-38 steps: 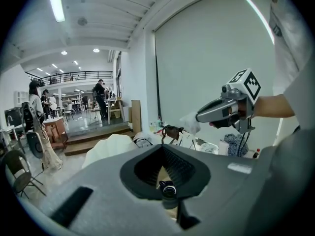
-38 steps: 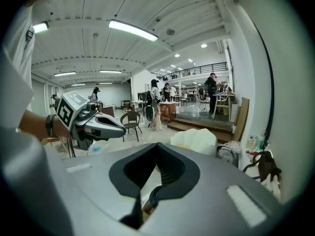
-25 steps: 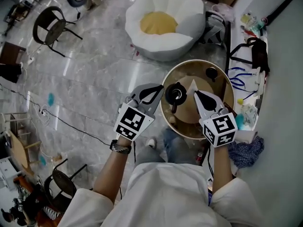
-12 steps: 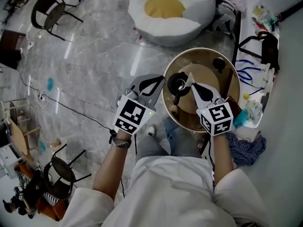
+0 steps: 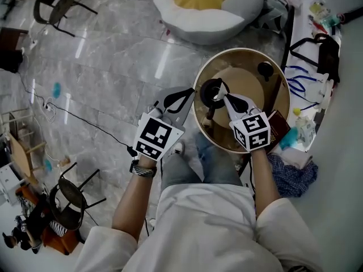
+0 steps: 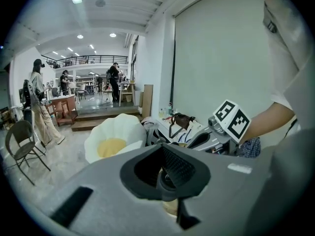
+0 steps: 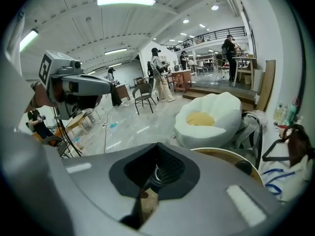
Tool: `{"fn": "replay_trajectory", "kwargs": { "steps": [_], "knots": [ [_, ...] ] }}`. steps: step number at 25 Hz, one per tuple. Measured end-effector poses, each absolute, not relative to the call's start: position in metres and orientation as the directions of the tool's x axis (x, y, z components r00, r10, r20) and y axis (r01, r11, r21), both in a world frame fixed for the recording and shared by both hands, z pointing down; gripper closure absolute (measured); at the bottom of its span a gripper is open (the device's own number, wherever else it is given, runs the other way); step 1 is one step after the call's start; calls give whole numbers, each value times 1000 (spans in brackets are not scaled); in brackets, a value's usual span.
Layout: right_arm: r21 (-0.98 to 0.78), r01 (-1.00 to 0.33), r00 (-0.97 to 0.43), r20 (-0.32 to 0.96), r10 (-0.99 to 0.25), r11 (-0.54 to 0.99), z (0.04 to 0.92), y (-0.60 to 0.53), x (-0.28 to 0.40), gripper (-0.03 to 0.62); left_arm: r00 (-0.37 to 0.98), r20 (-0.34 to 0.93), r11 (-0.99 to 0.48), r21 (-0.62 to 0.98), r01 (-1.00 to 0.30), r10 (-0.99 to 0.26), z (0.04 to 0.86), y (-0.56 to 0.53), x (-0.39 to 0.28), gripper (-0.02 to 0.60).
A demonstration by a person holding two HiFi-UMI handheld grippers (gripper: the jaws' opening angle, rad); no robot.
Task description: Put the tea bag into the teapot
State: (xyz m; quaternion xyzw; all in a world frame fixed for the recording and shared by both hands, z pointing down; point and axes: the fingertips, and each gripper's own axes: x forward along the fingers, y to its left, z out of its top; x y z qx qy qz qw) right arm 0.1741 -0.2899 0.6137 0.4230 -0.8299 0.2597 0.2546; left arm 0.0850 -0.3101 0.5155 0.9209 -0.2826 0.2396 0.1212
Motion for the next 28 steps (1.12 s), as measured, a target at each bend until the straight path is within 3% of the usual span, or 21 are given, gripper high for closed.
{"fn": "replay_trajectory", "kwargs": {
  "steps": [19,28],
  "knots": [
    [-182,-789,-459,809,-366,587,722,-297,162,588,688,563,-760,154,-631,-458,561,-307,70,575],
    [-33,-722,-346,882,-319,691,747,-300,162,588,687,571,-752,174,-636,-449,571,-309,65,575]
  ]
}}
